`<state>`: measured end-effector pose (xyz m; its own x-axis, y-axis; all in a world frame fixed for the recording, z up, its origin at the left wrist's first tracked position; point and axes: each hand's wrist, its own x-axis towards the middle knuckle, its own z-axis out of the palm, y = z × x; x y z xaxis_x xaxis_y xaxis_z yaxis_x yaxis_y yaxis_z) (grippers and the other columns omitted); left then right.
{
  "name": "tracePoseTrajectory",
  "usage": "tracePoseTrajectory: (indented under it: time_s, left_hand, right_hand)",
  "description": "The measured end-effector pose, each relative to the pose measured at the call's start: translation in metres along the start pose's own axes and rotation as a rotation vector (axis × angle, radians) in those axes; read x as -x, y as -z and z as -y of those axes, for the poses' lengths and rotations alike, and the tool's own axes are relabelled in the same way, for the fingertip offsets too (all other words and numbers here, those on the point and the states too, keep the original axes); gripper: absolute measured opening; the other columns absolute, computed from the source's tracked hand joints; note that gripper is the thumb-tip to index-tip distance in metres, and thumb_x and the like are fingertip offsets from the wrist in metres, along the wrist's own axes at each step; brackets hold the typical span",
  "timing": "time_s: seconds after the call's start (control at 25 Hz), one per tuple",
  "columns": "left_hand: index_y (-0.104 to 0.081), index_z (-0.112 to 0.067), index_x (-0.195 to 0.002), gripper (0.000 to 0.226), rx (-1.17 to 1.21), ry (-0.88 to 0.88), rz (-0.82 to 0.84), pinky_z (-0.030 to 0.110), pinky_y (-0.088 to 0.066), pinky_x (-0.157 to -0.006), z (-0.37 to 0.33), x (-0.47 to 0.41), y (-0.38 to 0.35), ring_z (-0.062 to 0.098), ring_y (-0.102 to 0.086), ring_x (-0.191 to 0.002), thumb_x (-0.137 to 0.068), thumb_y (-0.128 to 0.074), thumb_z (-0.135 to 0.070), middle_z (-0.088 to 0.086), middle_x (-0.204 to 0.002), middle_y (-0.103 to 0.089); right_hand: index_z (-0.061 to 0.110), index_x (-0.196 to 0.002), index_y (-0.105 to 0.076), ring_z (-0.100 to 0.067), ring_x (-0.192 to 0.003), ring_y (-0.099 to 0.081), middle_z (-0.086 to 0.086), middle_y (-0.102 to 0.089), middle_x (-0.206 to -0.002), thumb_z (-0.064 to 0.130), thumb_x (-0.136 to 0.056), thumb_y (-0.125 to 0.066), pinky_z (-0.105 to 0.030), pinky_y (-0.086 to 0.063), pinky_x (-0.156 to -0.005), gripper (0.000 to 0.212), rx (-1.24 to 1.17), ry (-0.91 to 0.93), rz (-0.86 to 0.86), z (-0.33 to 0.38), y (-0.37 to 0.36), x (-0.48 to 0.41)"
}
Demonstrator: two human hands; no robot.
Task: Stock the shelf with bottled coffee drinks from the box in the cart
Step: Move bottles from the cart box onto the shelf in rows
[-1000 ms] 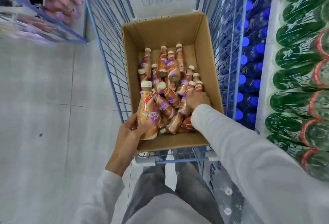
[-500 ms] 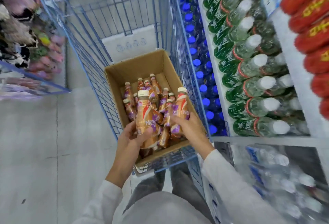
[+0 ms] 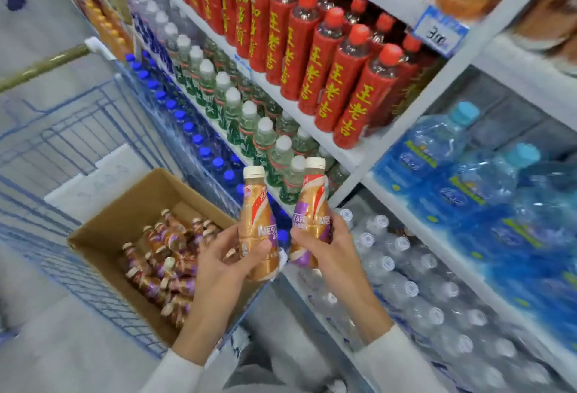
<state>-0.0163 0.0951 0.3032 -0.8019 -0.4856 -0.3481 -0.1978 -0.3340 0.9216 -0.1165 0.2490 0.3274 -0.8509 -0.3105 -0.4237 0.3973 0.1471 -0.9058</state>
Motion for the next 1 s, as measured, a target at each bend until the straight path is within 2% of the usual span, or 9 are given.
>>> tracePoseTrajectory:
  time_s: [0.12, 0.32, 0.44, 0.64, 0.76, 0.84, 0.92, 1.0]
  left_hand:
    - [-0.077, -0.024, -0.117, 0.048, -0.032, -0.05, 0.139, 0.033, -0.063, -0.08, -0.006, 0.012, -0.062, 0.027, -0.076, -0.102, -0.072, -0.093, -0.031, 0.006, -0.112, -0.079]
    - [-0.08, -0.032, -0.106, 0.045, -0.085, -0.131, 0.342, 0.022, -0.06, -0.069, -0.018, 0.055, -0.181, 0.019, -0.078, -0.092, -0.064, -0.094, -0.035, 0.001, -0.104, -0.08]
    - [-0.08, -0.035, -0.102, 0.045, -0.09, -0.193, 0.472, 0.026, -0.062, -0.074, -0.03, 0.091, -0.258, 0.019, -0.077, -0.092, -0.06, -0.089, -0.048, -0.002, -0.103, -0.08]
    - [-0.08, -0.023, -0.105, 0.047, -0.041, -0.292, 0.682, 0.045, -0.057, -0.091, -0.05, 0.139, -0.388, 0.027, -0.073, -0.101, -0.064, -0.086, -0.045, 0.006, -0.106, -0.079]
    - [-0.079, -0.024, -0.101, 0.033, -0.028, -0.384, 0.79, 0.034, -0.059, -0.085, -0.07, 0.15, -0.461, 0.013, -0.073, -0.093, -0.07, -0.088, -0.029, -0.002, -0.102, -0.08]
    - [-0.074, -0.021, -0.111, 0.037, -0.05, -0.451, 0.863, 0.026, -0.059, -0.083, -0.084, 0.151, -0.5, 0.009, -0.074, -0.094, -0.076, -0.086, -0.021, -0.005, -0.104, -0.08]
    - [-0.068, -0.017, -0.124, 0.043, -0.119, -0.513, 0.902, 0.021, -0.058, -0.082, -0.096, 0.147, -0.533, 0.006, -0.074, -0.099, -0.084, -0.082, -0.016, -0.008, -0.108, -0.079]
    - [-0.063, -0.016, -0.13, 0.045, -0.177, -0.545, 0.933, 0.019, -0.058, -0.083, -0.104, 0.138, -0.555, 0.003, -0.073, -0.1, -0.087, -0.078, -0.009, -0.009, -0.109, -0.078]
  right_hand:
    - [0.033, -0.122, -0.055, 0.001, -0.079, -0.072, 0.022, -0.075, -0.091, 0.015, -0.086, -0.079, -0.02, -0.058, -0.063, 0.047, -0.071, 0.091, -0.115, 0.012, 0.061, 0.03]
    - [0.022, -0.128, -0.056, 0.001, -0.074, -0.069, 0.02, -0.074, -0.086, 0.01, -0.085, -0.079, -0.016, -0.054, -0.06, 0.05, -0.14, 0.219, -0.295, 0.031, 0.179, 0.098]
    - [0.015, -0.128, -0.055, -0.002, -0.066, -0.067, 0.015, -0.074, -0.081, 0.006, -0.085, -0.078, -0.017, -0.053, -0.055, 0.049, -0.159, 0.297, -0.374, 0.047, 0.25, 0.137]
    - [0.017, -0.12, -0.058, -0.002, -0.069, -0.068, 0.013, -0.074, -0.083, 0.004, -0.084, -0.078, -0.018, -0.054, -0.058, 0.044, -0.141, 0.505, -0.517, 0.082, 0.362, 0.19]
    - [0.019, -0.121, -0.055, -0.003, -0.076, -0.071, 0.013, -0.076, -0.089, 0.006, -0.081, -0.081, -0.018, -0.055, -0.063, 0.049, -0.119, 0.605, -0.618, 0.109, 0.417, 0.204]
    - [0.023, -0.124, -0.053, -0.003, -0.083, -0.073, 0.011, -0.075, -0.098, 0.012, -0.08, -0.085, -0.02, -0.057, -0.066, 0.055, -0.079, 0.654, -0.672, 0.128, 0.446, 0.204]
    - [0.026, -0.127, -0.048, 0.004, -0.089, -0.07, 0.014, -0.07, -0.106, 0.018, -0.08, -0.086, -0.016, -0.058, -0.07, 0.061, -0.017, 0.679, -0.718, 0.145, 0.468, 0.201]
    - [0.027, -0.128, -0.043, 0.01, -0.093, -0.067, 0.016, -0.064, -0.115, 0.016, -0.08, -0.086, -0.015, -0.058, -0.075, 0.065, 0.006, 0.682, -0.732, 0.157, 0.483, 0.195]
